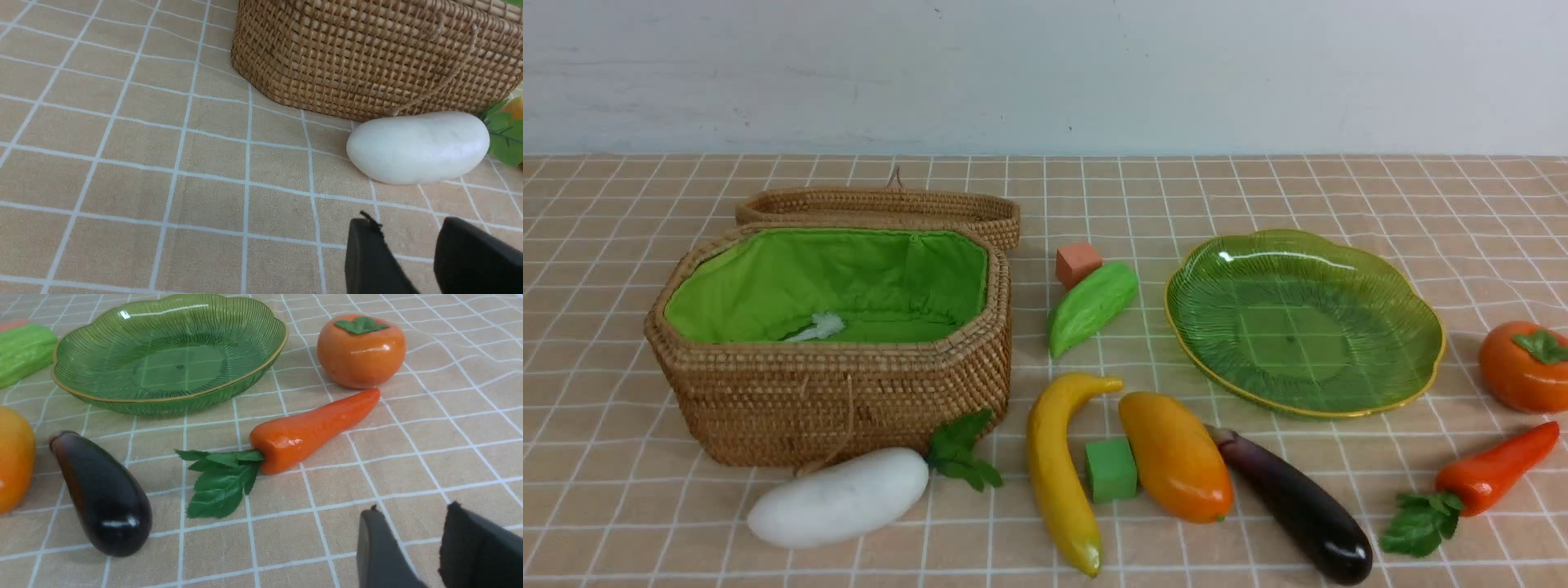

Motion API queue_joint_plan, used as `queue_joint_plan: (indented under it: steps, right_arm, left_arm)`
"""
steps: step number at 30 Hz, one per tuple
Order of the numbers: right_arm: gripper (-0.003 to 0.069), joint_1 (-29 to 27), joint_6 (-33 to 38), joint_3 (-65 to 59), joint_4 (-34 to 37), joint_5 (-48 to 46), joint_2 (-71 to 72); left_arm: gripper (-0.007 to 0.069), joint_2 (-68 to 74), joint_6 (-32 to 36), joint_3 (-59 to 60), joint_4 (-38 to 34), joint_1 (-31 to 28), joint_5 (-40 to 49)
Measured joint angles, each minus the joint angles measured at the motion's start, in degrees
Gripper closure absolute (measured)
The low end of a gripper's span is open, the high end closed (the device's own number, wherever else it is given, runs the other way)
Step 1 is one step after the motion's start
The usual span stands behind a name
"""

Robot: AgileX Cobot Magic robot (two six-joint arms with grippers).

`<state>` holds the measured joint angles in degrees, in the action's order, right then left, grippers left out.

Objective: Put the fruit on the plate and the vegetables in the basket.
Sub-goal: Take a daikon with your left arm and place it on the basket on the left.

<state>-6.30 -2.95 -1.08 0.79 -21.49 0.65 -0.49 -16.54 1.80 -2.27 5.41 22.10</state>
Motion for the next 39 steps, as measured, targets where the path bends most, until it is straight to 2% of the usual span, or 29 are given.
queue_joint_plan:
  steps: [31, 34, 36, 39]
  right_arm:
    - [0.0417, 0.0, -0.05, 0.0, 0.0, 0.0, 0.0]
    - [0.0417, 0.0, -0.05, 0.0, 0.0, 0.0, 0.0]
    - [0.0417, 0.0, -0.05, 0.0, 0.0, 0.0, 0.0]
    - [0.0417, 0.13, -0.05, 0.0, 0.0, 0.0, 0.0]
  left_arm:
    - [0.0386, 0.0, -0.07, 0.0, -0.44, 0.0, -1.28]
    - [0.0386, 0.0, -2.74, 0.0, -5.32, 0.0, -5.35]
    - [0.0386, 0.0, -7.54, 0.0, -12.84, 0.0, -10.62]
    - [0.0386, 0.0, -10.22, 0.0, -20.09, 0.0, -16.48]
